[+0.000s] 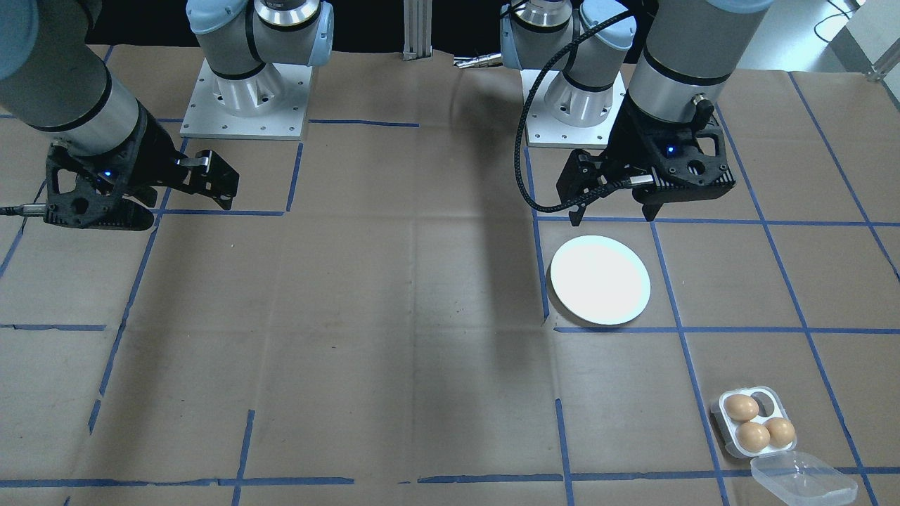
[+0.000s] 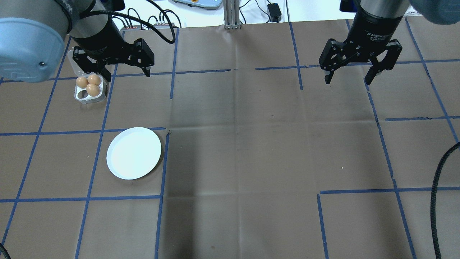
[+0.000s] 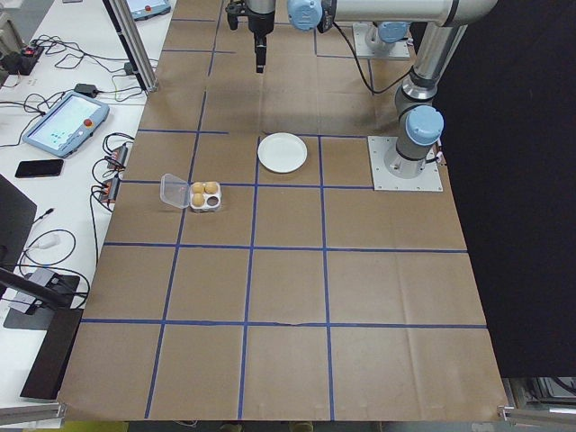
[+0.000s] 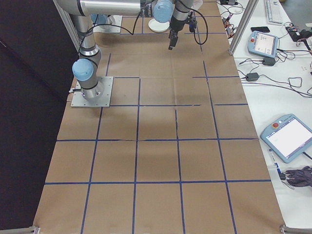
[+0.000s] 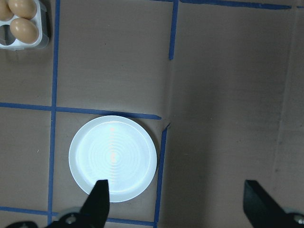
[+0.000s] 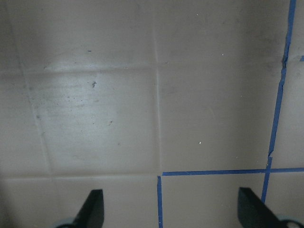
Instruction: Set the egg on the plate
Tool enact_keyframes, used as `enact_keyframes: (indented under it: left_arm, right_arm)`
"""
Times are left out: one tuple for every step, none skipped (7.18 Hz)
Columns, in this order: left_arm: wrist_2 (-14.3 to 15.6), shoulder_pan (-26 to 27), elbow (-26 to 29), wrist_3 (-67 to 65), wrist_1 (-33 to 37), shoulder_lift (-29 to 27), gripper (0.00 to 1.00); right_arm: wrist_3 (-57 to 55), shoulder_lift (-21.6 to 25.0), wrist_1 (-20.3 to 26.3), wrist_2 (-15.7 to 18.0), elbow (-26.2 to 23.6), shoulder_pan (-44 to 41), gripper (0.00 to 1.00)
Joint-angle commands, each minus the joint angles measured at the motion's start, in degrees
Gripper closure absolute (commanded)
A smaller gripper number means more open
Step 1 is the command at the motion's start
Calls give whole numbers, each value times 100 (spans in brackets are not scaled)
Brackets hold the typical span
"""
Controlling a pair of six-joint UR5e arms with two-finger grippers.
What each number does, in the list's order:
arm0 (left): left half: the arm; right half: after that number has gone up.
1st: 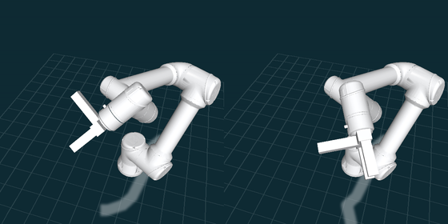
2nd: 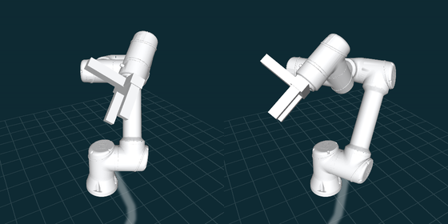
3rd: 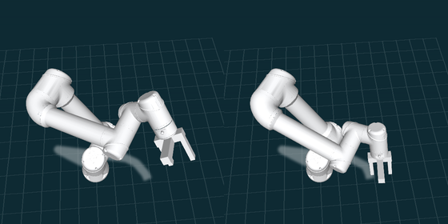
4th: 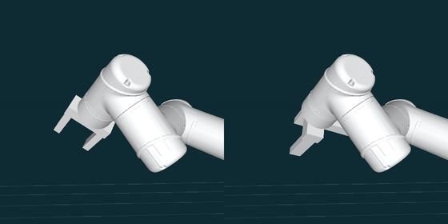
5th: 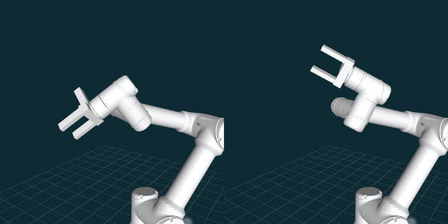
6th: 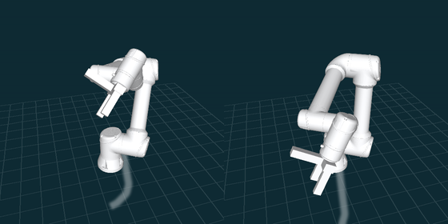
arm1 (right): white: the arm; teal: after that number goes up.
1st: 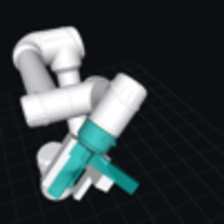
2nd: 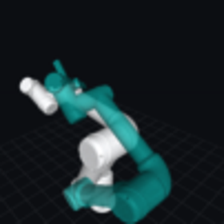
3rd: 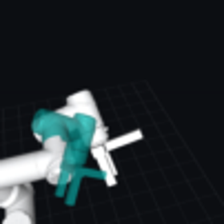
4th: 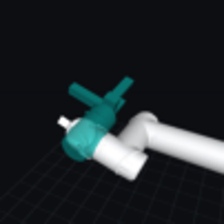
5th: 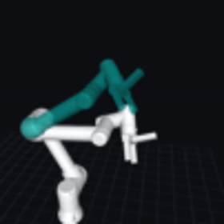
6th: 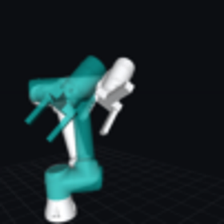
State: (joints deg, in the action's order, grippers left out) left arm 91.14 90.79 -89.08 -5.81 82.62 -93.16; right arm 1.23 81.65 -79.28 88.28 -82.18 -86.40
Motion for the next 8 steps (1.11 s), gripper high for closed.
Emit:
enact_keyframes:
  left_arm:
    - [-8, 0, -4, 1, -1, 0, 0]
    - [-8, 0, -4, -8, -1, 0, 0]
    - [-8, 0, -12, 0, -1, 0, 0]
    - [0, -9, 22, 18, -1, -17, 0]
    - [9, -52, 49, 88, -1, -52, 0]
    - [-8, -96, 127, 289, -27, -157, 0]
    - [-43, -271, 389, 647, -10, -350, 0]
    - [-52, -647, 731, 834, 60, -647, 0]
  right_arm:
    - [0, 0, 0, 5, 0, 0, 0]
    - [0, 0, 0, -4, 0, 0, 0]
    - [0, 0, 0, 5, 0, 0, 0]
    - [0, 0, 0, 5, 0, 0, 0]
    - [0, 0, 0, -4, 0, 0, 0]
    - [0, 0, 0, 5, 0, 0, 0]
    - [0, 0, 0, -4, 0, 0, 0]
    - [0, -9, 0, -4, 0, 0, 0]
